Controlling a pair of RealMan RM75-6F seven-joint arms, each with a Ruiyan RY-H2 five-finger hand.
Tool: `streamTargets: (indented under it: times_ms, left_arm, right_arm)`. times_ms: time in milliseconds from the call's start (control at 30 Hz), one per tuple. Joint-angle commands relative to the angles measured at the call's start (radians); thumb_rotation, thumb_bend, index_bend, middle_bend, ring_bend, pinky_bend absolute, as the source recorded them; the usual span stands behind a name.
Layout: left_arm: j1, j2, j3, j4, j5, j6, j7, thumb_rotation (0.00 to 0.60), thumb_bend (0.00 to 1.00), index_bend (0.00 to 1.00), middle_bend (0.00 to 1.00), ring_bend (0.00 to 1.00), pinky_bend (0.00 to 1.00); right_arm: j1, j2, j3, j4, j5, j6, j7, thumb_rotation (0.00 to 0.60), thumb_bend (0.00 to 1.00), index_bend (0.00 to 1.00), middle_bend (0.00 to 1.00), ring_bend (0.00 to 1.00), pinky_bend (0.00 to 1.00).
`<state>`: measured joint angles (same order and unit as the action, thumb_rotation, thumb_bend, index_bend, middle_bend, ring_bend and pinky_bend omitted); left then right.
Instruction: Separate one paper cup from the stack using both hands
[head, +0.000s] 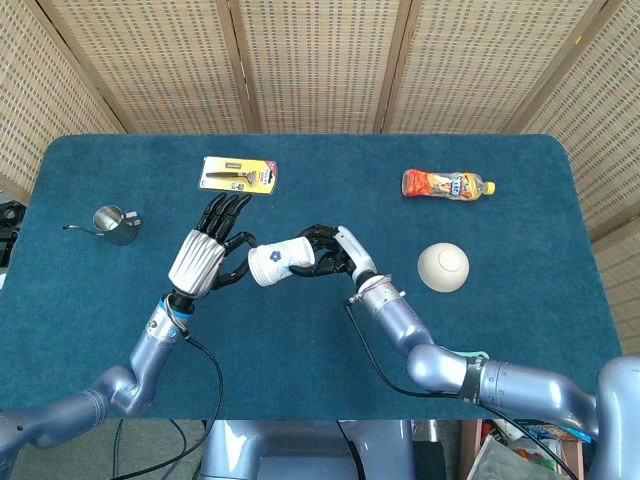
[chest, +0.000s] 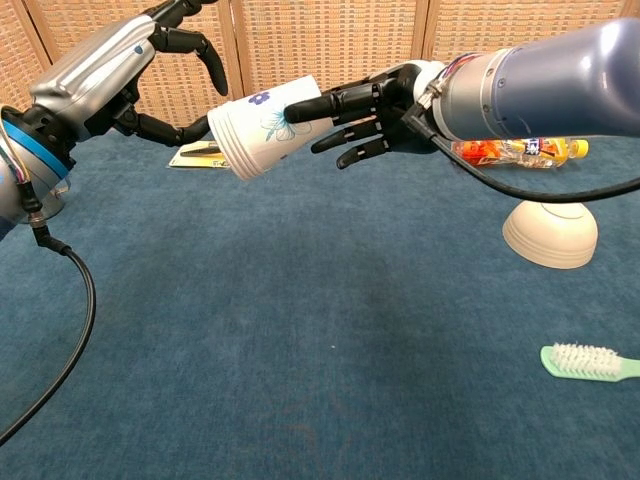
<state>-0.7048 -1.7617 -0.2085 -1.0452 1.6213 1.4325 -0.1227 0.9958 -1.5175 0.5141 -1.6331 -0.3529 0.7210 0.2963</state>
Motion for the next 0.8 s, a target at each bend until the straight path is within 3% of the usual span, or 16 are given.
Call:
streamTargets:
  times_ms: [33,400,800]
  left_arm:
    - [-0.002,-0.009,0.001,0.012,0.001,0.009,-0.004,0.600,0.38,0.58,0.00,0.00,0.00]
    - [-0.014,-0.037,0.004,0.040,0.001,0.030,-0.011,0.600,0.41,0.62,0.00,0.00,0.00]
    - [-0.021,-0.040,0.004,0.043,-0.011,0.025,-0.010,0.600,0.53,0.71,0.00,0.00,0.00]
  right_arm:
    - [-0.002,0.003,-0.001,-0.001,-0.001,-0.002,0.000,0.600,0.51,0.54,0.59,0.45,0.65]
    - [-0.008,0.008,-0.003,-0.001,-0.006,-0.008,0.002,0.600,0.51,0.54,0.59,0.45,0.65]
    - [-0.012,0.013,-0.005,-0.002,-0.011,-0.011,0.002,0.600,0.51,0.54,0.59,0.45,0.65]
